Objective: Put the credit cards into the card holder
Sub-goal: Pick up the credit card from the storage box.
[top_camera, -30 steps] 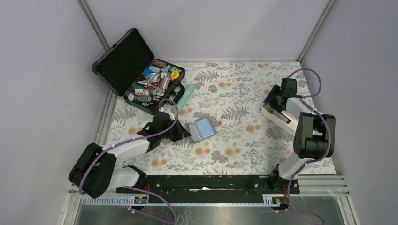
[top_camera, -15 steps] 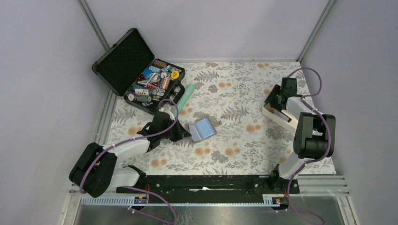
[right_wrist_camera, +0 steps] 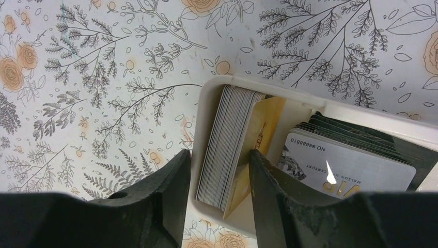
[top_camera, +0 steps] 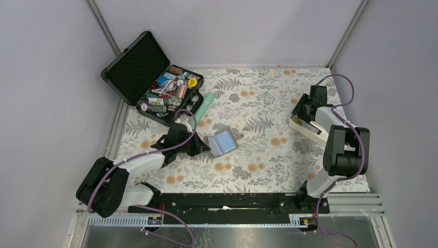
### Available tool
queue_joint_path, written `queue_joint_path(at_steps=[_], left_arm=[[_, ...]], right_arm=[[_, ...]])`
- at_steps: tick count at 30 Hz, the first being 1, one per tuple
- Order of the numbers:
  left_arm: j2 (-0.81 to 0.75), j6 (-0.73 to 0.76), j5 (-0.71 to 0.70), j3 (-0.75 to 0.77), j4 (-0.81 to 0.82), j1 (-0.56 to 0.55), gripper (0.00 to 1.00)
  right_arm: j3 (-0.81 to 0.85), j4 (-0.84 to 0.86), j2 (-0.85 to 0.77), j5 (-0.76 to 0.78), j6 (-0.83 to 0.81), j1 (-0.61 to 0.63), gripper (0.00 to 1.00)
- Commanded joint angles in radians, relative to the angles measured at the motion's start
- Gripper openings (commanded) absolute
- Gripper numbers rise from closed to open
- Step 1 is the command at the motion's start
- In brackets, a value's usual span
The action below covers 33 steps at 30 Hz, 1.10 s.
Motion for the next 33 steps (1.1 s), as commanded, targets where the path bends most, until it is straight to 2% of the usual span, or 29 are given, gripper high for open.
queue_joint_path(at_steps=[1, 11, 33], left_arm=[[-0.006, 0.004, 0.02, 0.014, 0.062, 0.004, 0.0], [-0.021, 0.003, 0.018, 0.007, 0.059, 0.004, 0.0], [-0.025, 0.003, 0.024, -0.003, 0.062, 0.004, 0.0]], right_arm=[[0.037, 0.011, -0.06, 0.011, -0.012, 0.003, 0.27], [0.035, 0.005, -0.074, 0.011, -0.018, 0.003, 0.21], [0.037, 0.013, -0.032, 0.006, -0.014, 0.003, 0.27]])
